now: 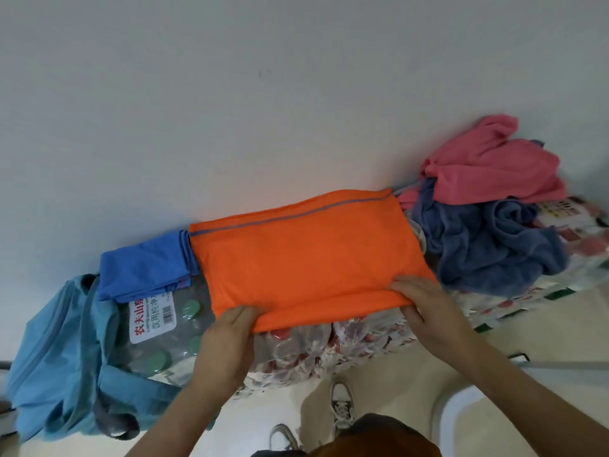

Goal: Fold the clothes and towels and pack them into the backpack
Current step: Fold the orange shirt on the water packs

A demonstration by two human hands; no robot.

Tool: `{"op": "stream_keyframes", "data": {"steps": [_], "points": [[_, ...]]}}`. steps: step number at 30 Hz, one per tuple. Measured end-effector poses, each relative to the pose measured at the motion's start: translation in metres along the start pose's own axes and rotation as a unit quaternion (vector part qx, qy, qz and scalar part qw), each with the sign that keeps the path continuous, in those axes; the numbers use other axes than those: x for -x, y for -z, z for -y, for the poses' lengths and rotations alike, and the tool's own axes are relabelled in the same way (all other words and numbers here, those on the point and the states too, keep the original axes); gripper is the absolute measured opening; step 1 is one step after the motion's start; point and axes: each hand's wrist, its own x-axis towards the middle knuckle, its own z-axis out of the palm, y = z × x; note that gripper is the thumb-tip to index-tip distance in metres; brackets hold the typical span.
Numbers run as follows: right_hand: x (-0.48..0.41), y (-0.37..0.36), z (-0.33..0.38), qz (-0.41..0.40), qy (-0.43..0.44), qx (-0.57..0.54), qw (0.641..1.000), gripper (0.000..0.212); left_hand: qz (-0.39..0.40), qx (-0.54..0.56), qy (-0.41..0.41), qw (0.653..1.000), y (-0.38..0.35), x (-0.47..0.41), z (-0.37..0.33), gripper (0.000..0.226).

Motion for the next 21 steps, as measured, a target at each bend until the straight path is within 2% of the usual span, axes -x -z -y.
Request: {"op": "stream_keyframes", "data": {"steps": [2,4,7,9,11,13,16,18,20,21], "points": [[-0.010,0.008,-0.001,0.042,-0.033,-0.025,0.998,0.035,0.049,0.038,0.052,0.997,0.012,-0.014,-0.001,0.037],[-0.019,0.014,-0.007,0.091,-0.029,-0.004,0.995,0.035,0.142,0.098,0.092,0.981,0.020,-0.025,0.001,0.016],[-0.032,0.022,-0.015,0.177,0.054,0.064,0.981,0.037,0.266,0.181,0.088,0.943,0.034,-0.035,0.003,0.037],[-0.041,0.031,-0.017,0.223,0.068,0.094,0.968,0.029,0.300,0.126,0.068,0.943,0.040,-0.037,0.007,0.044],[-0.048,0.043,-0.019,0.236,0.051,0.077,0.967,0.017,0.248,0.034,0.019,0.968,0.046,-0.038,0.011,0.031],[-0.056,0.060,-0.022,0.216,0.015,0.024,0.976,0.008,0.172,0.021,-0.019,0.985,0.061,-0.037,0.011,0.029],[-0.063,0.095,-0.015,0.218,-0.078,-0.105,0.967,0.014,0.145,0.117,0.068,0.980,0.094,-0.032,0.000,0.037],[-0.062,0.120,-0.004,0.231,-0.119,-0.207,0.943,0.010,0.169,0.217,0.112,0.955,0.117,-0.026,-0.008,0.042],[-0.058,0.142,0.008,0.202,-0.127,-0.270,0.933,0.017,0.145,0.299,0.094,0.938,0.143,-0.024,-0.016,0.030],[-0.054,0.150,0.012,0.175,-0.138,-0.311,0.924,0.024,0.130,0.327,0.086,0.932,0.156,-0.024,-0.021,0.016]]}}
